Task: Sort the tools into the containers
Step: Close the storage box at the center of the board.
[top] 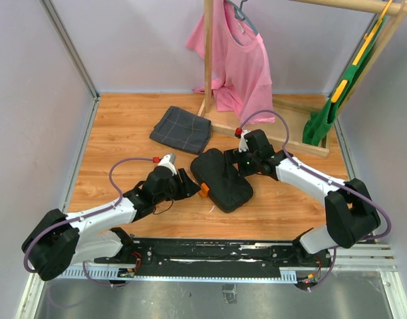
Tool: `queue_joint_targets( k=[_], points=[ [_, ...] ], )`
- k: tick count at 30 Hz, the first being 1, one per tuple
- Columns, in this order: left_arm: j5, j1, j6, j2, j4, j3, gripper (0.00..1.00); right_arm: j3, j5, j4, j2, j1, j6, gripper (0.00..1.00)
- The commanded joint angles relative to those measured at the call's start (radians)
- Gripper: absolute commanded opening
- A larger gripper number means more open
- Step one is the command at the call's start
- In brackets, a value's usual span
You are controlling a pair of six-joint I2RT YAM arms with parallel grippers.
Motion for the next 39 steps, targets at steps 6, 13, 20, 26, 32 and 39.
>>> queue_joint_targets(
  k=[6, 13, 20, 26, 32, 39],
  points=[
    [0.031, -0.019, -0.080, 0.044, 0.080, 0.010, 0.56, -0.024, -0.032, 0.041, 0.032, -0.024, 0.014, 0.95],
    [0.023, -0.019, -0.086, 0.115, 0.134, 0.029, 0.60, -0.099, -0.080, 0.044, -0.008, -0.024, 0.025, 0.95],
    [0.026, -0.019, -0.037, 0.162, 0.118, 0.085, 0.62, -0.187, -0.127, 0.046, -0.096, -0.024, 0.064, 0.93],
    [0.051, -0.019, 0.000, 0.225, 0.128, 0.132, 0.64, -0.253, -0.197, 0.089, -0.156, -0.023, 0.124, 0.92],
    [0.078, -0.019, 0.012, 0.274, 0.140, 0.153, 0.64, -0.303, -0.237, 0.113, -0.202, -0.009, 0.174, 0.90],
    [0.085, -0.019, 0.048, 0.282, 0.123, 0.176, 0.64, -0.333, -0.222, 0.099, -0.267, 0.028, 0.209, 0.90]
  ],
)
